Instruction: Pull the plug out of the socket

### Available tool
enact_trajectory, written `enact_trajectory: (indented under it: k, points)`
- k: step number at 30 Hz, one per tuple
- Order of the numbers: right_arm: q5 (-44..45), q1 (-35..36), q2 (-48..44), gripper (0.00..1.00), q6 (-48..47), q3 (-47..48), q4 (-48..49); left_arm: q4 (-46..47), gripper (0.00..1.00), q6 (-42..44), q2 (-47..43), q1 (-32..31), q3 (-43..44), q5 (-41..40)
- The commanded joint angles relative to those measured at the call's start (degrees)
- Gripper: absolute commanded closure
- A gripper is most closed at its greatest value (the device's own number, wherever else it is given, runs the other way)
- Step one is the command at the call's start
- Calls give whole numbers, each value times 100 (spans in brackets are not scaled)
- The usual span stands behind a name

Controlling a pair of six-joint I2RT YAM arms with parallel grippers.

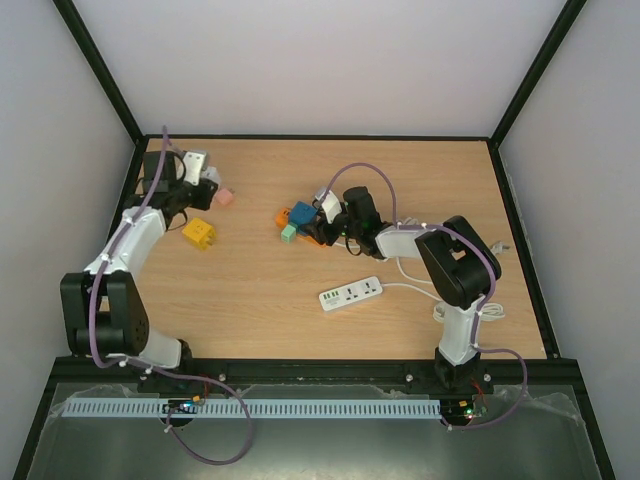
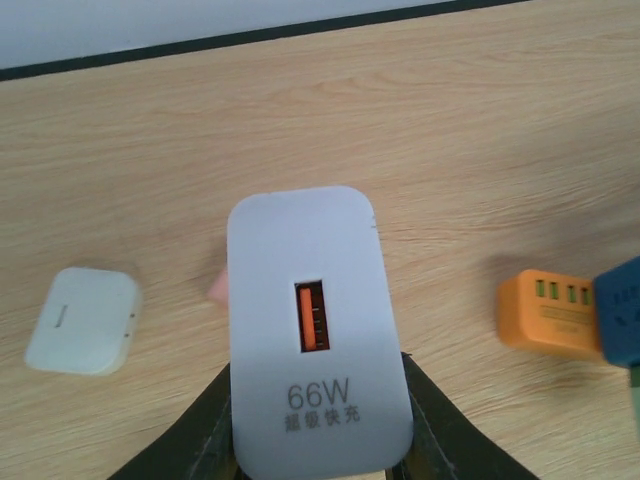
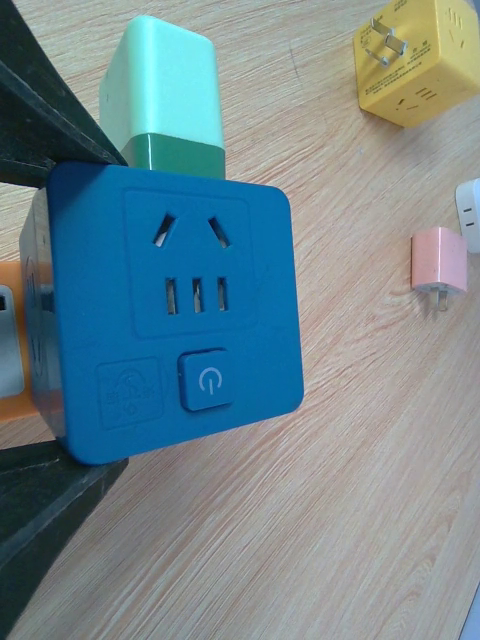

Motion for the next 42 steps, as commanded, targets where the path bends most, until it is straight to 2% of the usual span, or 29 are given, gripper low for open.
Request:
enact_trajectory:
  k: [1,7,14,25,33,37,42]
  points:
    - [219,0,287,84,-124,-24,-540,-360,98,344,379,380,407,622]
    - [225,0,284,84,-150,-22,-562,-773,98,517,1259,512,1039,1153]
    - [225,0,305,84,-175,-9,-577,-856,95,146,2347,436,1933,1555]
    - [220,0,285,84,-211,-27,-590,-854,93,-273,3762,-63,3135,1546]
    - [239,1,242,84,-262,-41,-620,-1326,91,-162,4587,-177,4086,1232]
    - [265,0,243,84,-281,-43,-625,-1376,88,-157,4815,-177,4348,1129]
    - [295,0,259,83,-288,-60,-612,-1415,80,-281,5024,-168,4557,1026]
